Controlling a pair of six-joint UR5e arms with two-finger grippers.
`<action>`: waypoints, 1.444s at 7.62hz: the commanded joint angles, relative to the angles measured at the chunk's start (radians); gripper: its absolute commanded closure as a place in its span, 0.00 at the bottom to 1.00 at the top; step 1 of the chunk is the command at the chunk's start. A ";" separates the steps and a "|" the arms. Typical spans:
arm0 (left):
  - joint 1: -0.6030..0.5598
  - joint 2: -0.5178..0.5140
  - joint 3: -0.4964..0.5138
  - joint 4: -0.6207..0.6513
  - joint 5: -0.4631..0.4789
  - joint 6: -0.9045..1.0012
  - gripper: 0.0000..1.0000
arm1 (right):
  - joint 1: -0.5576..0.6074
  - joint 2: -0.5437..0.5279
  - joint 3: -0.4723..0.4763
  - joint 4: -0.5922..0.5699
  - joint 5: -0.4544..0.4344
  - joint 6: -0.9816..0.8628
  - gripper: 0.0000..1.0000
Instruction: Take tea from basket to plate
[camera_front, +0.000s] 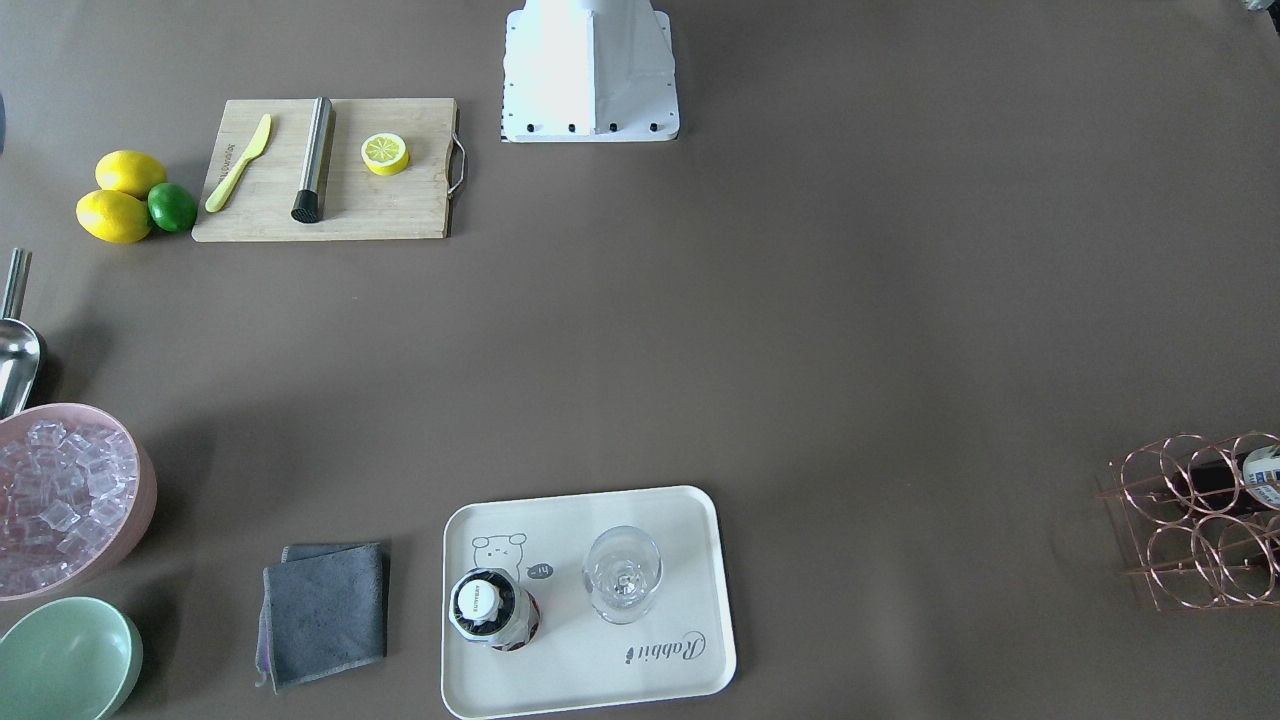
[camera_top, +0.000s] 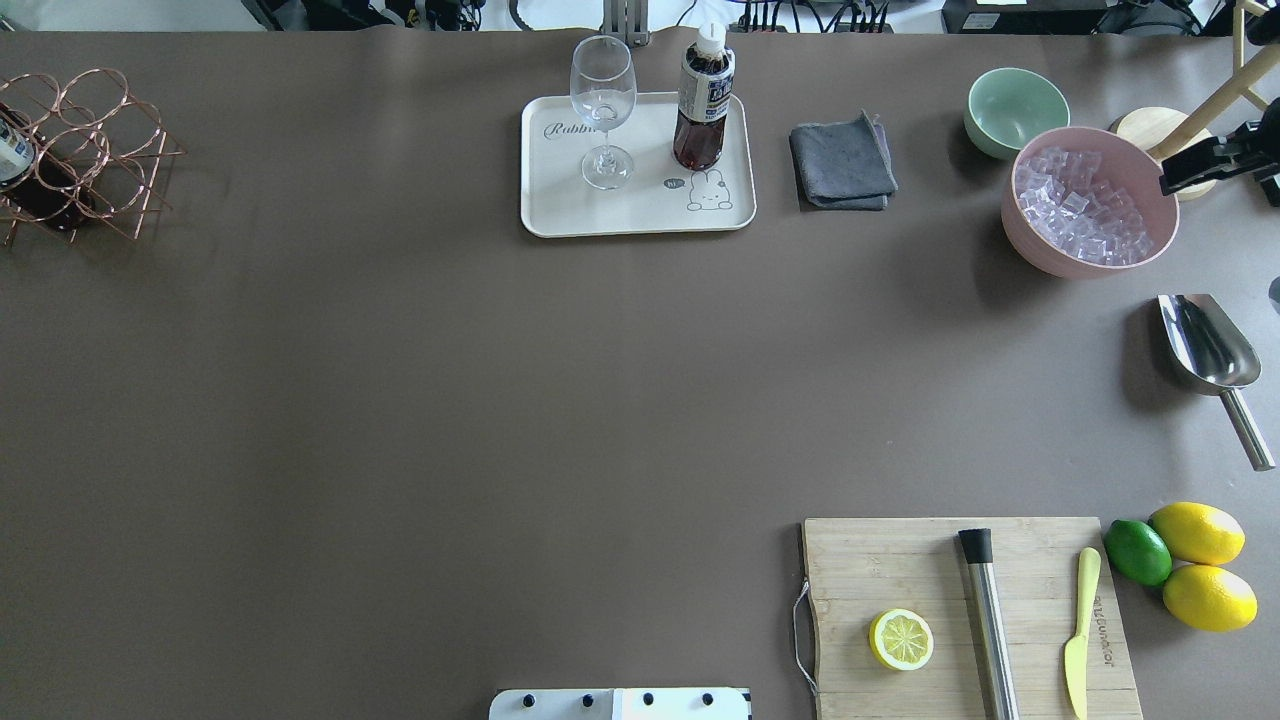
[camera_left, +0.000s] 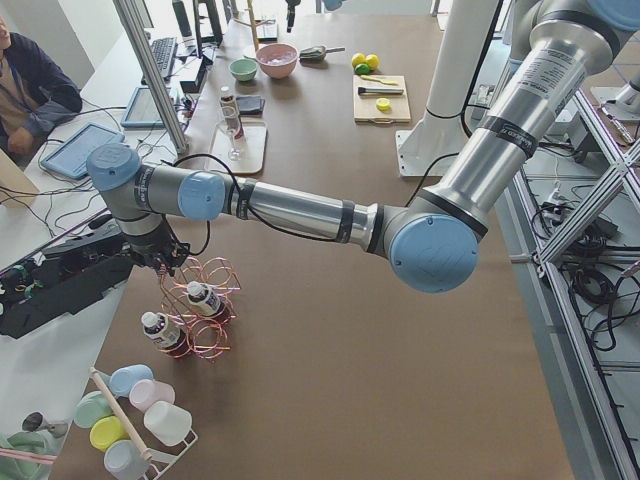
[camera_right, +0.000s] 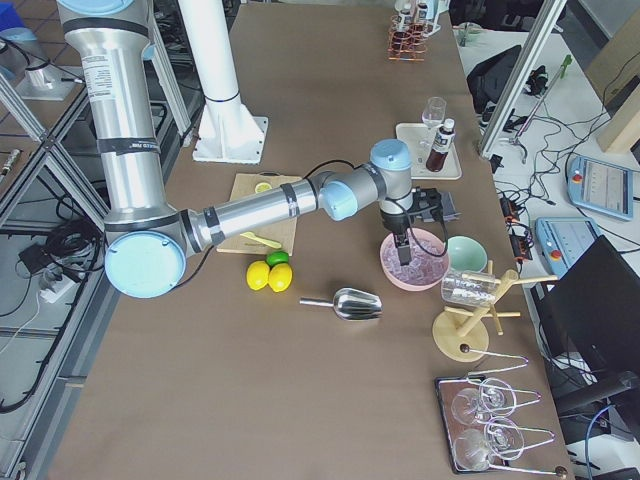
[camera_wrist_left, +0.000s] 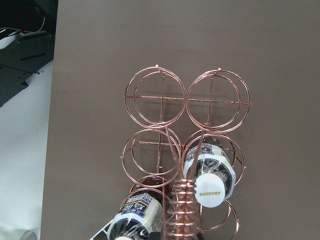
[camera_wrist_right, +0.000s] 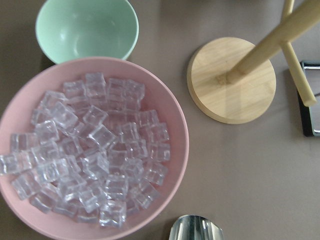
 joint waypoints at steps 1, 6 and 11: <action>-0.001 0.006 -0.016 0.002 0.000 0.000 1.00 | 0.152 -0.153 0.025 -0.172 0.111 -0.275 0.00; -0.003 0.019 -0.054 0.009 0.002 -0.029 0.02 | 0.292 -0.210 0.075 -0.368 0.251 -0.422 0.00; -0.069 0.224 -0.291 0.089 -0.006 -0.300 0.02 | 0.292 -0.205 0.051 -0.362 0.272 -0.415 0.00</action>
